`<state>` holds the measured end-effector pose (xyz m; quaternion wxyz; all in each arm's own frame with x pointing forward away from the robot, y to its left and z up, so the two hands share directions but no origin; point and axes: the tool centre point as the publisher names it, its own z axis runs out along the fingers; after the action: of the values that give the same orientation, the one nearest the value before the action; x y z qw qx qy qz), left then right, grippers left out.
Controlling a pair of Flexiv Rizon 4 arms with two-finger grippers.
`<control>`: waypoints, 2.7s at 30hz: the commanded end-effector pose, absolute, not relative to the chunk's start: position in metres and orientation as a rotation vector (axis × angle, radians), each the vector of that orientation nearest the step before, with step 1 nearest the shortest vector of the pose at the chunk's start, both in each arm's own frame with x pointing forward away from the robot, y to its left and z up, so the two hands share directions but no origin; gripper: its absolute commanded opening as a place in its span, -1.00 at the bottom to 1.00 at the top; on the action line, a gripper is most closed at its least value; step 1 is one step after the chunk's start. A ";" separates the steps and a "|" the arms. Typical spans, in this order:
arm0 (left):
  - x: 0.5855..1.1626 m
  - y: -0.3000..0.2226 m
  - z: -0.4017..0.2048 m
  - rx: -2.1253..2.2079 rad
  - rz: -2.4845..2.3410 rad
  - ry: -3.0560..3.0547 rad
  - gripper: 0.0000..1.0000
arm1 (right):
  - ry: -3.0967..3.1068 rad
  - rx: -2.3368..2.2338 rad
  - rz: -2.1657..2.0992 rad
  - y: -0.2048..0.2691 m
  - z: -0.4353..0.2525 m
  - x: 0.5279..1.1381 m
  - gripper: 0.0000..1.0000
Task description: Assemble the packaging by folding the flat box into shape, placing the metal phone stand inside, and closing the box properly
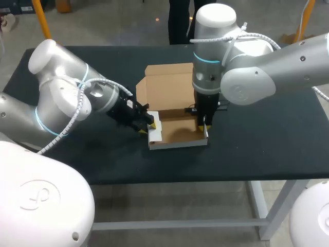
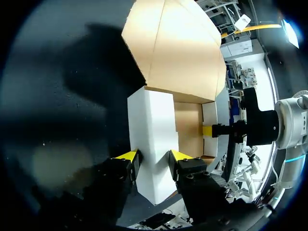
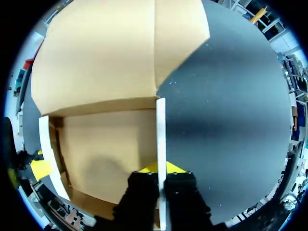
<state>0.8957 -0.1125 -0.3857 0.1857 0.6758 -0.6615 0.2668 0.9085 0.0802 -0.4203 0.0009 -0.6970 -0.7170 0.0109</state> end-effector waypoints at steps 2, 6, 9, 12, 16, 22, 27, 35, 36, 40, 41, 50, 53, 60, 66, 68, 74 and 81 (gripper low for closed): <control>0.899 -0.123 -0.390 2.071 0.547 -1.999 -0.19 | -2.251 -2.187 0.040 0.082 -0.419 0.909 -1.00; 0.900 -0.124 -0.392 2.115 0.488 -2.034 -0.26 | -2.251 -2.187 0.040 0.082 -0.419 0.909 -1.00; 0.901 -0.124 -0.395 2.145 0.440 -2.057 -0.36 | -2.251 -2.187 0.040 0.082 -0.419 0.909 -1.00; 0.901 -0.124 -0.397 2.178 0.390 -2.085 -0.38 | -2.251 -2.187 0.040 0.082 -0.419 0.909 -1.00; 0.902 -0.125 -0.401 2.226 0.326 -2.124 -0.40 | -2.251 -2.187 0.040 0.082 -0.419 0.909 -1.00; 0.903 -0.127 -0.406 2.297 0.220 -2.184 -0.47 | -2.251 -2.187 0.040 0.082 -0.419 0.909 -1.00; 0.904 -0.126 -0.410 2.337 0.151 -2.219 -0.55 | -2.251 -2.187 0.040 0.082 -0.419 0.909 -1.00; 0.905 -0.126 -0.414 2.397 0.075 -2.249 -0.57 | -2.251 -2.187 0.040 0.082 -0.419 0.909 -1.00; 0.906 -0.126 -0.415 2.406 0.067 -2.255 -0.57 | -2.251 -2.187 0.040 0.082 -0.419 0.909 -1.00; 0.907 -0.127 -0.418 2.420 0.037 -2.267 -0.75 | -2.251 -2.187 0.040 0.082 -0.419 0.909 -1.00; 0.907 -0.127 -0.419 2.424 0.030 -2.269 -0.77 | -2.251 -2.187 0.040 0.082 -0.419 0.909 -1.00; 0.907 -0.128 -0.424 2.457 -0.025 -2.293 -0.65 | -2.251 -2.187 0.040 0.082 -0.419 0.909 -1.00; 0.907 -0.129 -0.426 2.470 -0.040 -2.297 -0.72 | -2.251 -2.187 0.040 0.082 -0.419 0.909 -1.00; 0.908 -0.129 -0.430 2.484 -0.068 -2.303 -0.80 | -2.251 -2.187 0.040 0.082 -0.419 0.909 -1.00; 0.908 -0.129 -0.432 2.479 -0.081 -2.298 -0.77 | -2.251 -2.187 0.040 0.082 -0.419 0.909 -1.00; 0.909 -0.129 -0.432 2.478 -0.083 -2.297 -0.78 | -2.251 -2.187 0.040 0.082 -0.419 0.909 -1.00; 0.909 -0.128 -0.433 2.468 -0.088 -2.292 -0.85 | -2.251 -2.187 0.040 0.082 -0.419 0.909 -1.00; 0.909 -0.126 -0.434 2.468 -0.082 -2.285 -1.00 | -2.251 -2.187 0.040 0.082 -0.419 0.909 -1.00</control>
<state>0.9020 -0.1141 -0.4034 -0.0503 0.7282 -0.6825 0.0382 0.9088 0.0769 -0.4200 0.0006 -0.6973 -0.7167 0.0113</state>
